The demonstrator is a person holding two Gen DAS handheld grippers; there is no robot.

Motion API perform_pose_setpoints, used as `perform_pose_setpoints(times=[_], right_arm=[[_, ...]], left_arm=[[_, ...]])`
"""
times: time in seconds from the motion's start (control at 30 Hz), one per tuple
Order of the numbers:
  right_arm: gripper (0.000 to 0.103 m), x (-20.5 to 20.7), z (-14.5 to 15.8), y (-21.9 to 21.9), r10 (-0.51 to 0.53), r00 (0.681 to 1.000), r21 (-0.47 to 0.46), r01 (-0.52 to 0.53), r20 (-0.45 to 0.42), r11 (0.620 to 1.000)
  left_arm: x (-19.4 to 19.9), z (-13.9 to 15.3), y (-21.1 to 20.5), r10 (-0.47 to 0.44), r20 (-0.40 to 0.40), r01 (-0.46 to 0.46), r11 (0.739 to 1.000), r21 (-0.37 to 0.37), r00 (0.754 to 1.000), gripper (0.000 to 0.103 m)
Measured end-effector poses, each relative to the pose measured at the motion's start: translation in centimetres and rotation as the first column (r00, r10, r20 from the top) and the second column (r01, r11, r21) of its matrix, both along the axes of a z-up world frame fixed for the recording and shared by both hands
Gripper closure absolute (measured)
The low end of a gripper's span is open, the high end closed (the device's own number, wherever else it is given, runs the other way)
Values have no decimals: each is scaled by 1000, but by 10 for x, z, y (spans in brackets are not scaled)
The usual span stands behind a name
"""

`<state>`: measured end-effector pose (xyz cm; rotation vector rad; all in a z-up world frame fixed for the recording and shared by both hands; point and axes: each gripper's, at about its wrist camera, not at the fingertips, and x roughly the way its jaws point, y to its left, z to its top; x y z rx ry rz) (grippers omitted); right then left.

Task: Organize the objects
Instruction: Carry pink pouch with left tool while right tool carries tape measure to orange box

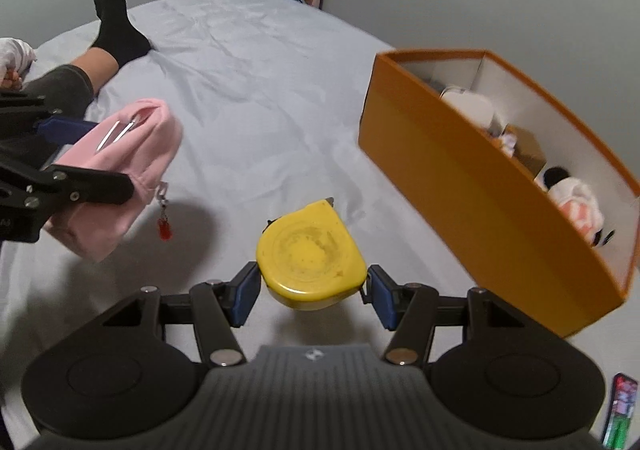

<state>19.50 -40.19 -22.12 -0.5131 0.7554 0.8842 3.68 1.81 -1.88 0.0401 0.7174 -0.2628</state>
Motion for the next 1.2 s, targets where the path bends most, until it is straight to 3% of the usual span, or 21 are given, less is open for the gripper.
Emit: perform_pose_setpoints(times=[0.33, 0.53, 0.8, 1.07, 1.2], right_arm=[[43, 15, 61, -26, -65, 996, 69, 60, 69, 996], [43, 31, 85, -42, -105, 990, 109, 95, 95, 990], [43, 64, 96, -61, -166, 978, 127, 151, 123, 980], [43, 107, 101, -73, -255, 959, 179, 231, 121, 956], [43, 124, 99, -76, -285, 951, 194, 259, 118, 946]], left_arm=[[28, 53, -16, -95, 103, 94, 995, 15, 990, 37], [53, 79, -33, -143, 147, 147, 989, -18, 979, 37], [89, 99, -66, -197, 192, 205, 978, -25, 962, 37], [134, 111, -107, -249, 232, 252, 968, 21, 940, 37], [147, 115, -119, -268, 239, 276, 961, 1, 933, 37]])
